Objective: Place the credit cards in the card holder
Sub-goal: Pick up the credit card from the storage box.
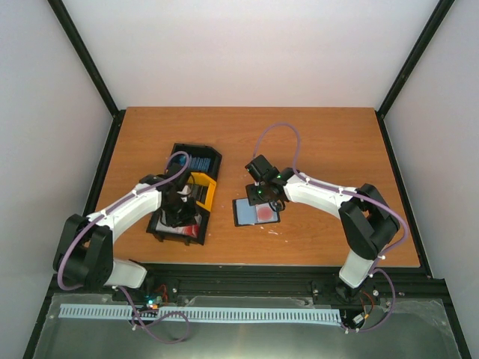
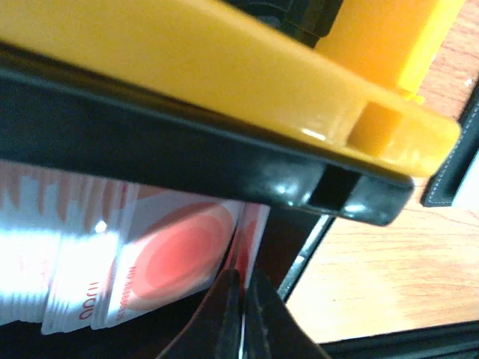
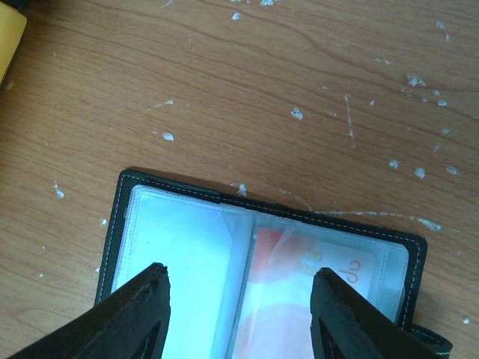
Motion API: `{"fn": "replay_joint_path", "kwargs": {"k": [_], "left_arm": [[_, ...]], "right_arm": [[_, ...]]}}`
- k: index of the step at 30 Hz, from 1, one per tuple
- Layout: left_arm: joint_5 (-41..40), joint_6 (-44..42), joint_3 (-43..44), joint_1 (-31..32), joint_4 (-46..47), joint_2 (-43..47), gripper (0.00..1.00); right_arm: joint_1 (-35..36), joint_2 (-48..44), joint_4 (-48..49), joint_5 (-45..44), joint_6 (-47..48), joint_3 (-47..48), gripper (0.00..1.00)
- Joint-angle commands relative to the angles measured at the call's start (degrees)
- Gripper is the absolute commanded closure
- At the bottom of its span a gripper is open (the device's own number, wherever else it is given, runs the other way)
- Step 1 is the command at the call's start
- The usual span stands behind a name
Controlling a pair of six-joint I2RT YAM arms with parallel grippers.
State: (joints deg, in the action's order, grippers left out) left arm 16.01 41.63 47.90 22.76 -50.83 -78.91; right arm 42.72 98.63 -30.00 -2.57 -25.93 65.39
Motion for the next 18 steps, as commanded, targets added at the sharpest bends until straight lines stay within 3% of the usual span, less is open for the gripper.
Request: {"fn": "replay_joint_path", "kwargs": {"k": [1, 11, 18], "left_arm": [[0.7, -4.1, 1.8, 0.0, 1.4, -0.2, 0.99], [-3.9, -6.9, 7.8, 0.0, -9.5, 5.7, 0.99], [-1.6, -6.8, 11.6, 0.0, -14.1, 15.9, 0.99]], "right_arm": [[-0.6, 0.0, -0.3, -1.0, -0.2, -0.1, 0.48], [-0.8, -1.2, -0.3, -0.8, 0.3, 1.8, 0.49], [-2.6, -6.4, 3.3, 8.6, 1.4, 2.1, 0.48]]}}
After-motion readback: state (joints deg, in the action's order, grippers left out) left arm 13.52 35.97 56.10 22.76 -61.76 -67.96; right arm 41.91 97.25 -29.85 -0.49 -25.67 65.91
